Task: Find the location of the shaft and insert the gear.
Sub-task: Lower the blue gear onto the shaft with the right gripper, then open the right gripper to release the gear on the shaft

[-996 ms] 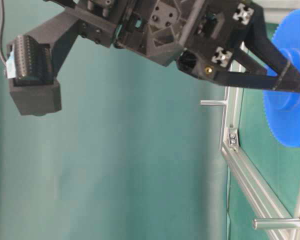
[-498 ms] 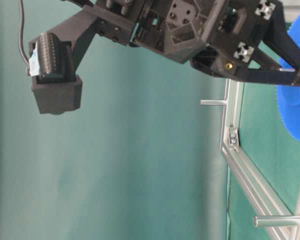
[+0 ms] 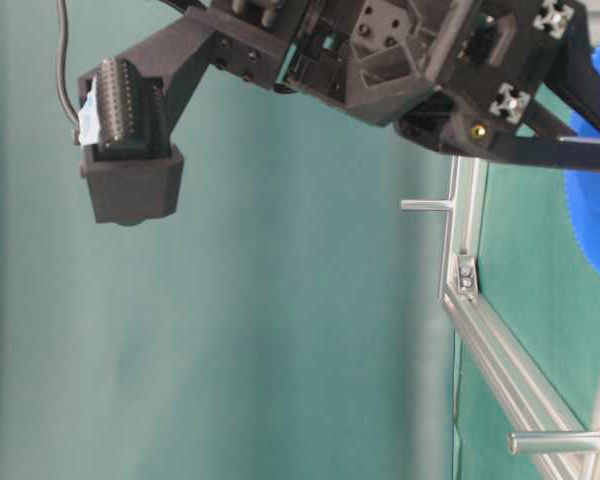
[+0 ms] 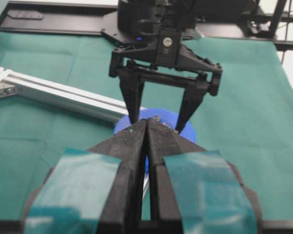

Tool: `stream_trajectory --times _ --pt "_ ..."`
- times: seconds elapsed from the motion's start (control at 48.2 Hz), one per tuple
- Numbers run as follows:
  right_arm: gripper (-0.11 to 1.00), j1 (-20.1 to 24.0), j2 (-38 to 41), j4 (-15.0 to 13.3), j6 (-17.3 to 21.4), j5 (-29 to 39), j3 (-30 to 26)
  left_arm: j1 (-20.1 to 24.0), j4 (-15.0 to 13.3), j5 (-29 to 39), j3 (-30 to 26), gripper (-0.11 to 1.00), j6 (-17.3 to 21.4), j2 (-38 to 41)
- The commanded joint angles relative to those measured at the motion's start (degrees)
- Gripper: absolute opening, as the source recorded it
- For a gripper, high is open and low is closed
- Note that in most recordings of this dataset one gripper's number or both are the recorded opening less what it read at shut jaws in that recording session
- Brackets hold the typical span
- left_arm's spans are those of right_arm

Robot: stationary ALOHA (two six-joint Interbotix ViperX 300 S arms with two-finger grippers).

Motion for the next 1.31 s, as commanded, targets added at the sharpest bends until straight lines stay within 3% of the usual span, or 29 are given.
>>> stream_trajectory --times 0.0,0.602,0.747,1.287 --pt "0.69 0.18 0.0 0.18 -0.18 -0.26 -0.26 -0.09 -0.09 -0.26 -1.41 0.0 -0.09 0.53" --pt "0.7 -0.44 0.0 -0.26 -0.26 -0.26 -0.79 -0.09 -0.09 -0.26 -1.41 0.0 -0.09 0.53" --pt "0.89 -0.44 -0.44 -0.62 -0.53 0.09 -1.41 -0.09 -0.09 -0.26 -1.41 0.0 -0.09 0.53" --pt "0.86 -0.44 -6.77 -2.37 -0.79 2.72 -1.14 -0.09 -0.09 -0.09 -1.41 0.0 -0.09 0.53"
